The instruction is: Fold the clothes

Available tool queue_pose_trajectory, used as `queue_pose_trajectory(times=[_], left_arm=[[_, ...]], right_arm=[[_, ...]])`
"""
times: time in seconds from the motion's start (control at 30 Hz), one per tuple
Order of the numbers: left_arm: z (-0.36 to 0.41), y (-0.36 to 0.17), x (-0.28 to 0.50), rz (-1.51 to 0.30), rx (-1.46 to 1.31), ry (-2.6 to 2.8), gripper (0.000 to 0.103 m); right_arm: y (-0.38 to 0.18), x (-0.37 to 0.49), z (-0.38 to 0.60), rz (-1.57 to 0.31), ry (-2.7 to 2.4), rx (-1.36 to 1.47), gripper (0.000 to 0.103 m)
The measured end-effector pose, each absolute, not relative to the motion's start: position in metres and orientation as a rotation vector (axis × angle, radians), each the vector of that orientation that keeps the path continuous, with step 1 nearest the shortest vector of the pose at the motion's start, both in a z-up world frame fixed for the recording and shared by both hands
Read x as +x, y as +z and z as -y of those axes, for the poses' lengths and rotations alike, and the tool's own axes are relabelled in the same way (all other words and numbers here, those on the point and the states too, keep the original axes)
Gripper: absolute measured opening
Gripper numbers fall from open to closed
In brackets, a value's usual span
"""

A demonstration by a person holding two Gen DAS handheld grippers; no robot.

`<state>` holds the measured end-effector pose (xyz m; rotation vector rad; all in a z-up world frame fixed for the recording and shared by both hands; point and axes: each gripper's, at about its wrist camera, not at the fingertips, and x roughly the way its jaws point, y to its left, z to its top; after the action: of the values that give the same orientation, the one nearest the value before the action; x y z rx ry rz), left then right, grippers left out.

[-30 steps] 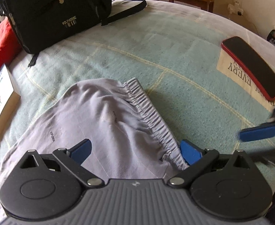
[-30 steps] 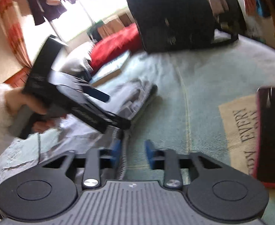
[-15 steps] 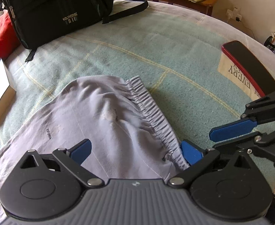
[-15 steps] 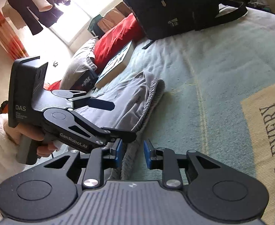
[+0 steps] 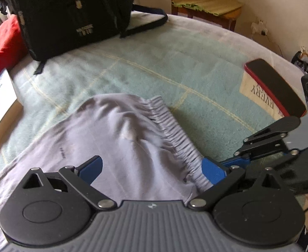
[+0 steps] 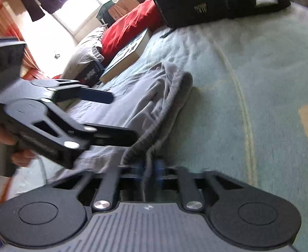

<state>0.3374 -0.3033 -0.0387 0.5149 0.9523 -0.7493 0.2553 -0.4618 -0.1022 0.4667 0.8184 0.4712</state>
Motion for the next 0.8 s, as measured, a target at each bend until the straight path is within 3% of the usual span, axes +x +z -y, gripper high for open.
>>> queue_pose_trajectory(times=[0.3, 0.63, 0.8], left_arm=[[0.274, -0.045, 0.349, -0.985, 0.479, -0.690, 0.100], [0.252, -0.048, 0.359, -0.947, 0.498, -0.642, 0.100], [0.248, -0.071, 0.375, -1.002, 0.471, -0.612, 0.101]], right_arm=[[-0.102, 0.243, 0.490, -0.799, 0.392, 0.501, 0.006], [-0.054, 0.213, 0.486, -0.725, 0.396, 0.474, 0.019], [-0.060, 0.190, 0.467, -0.774, 0.372, 0.403, 0.023]])
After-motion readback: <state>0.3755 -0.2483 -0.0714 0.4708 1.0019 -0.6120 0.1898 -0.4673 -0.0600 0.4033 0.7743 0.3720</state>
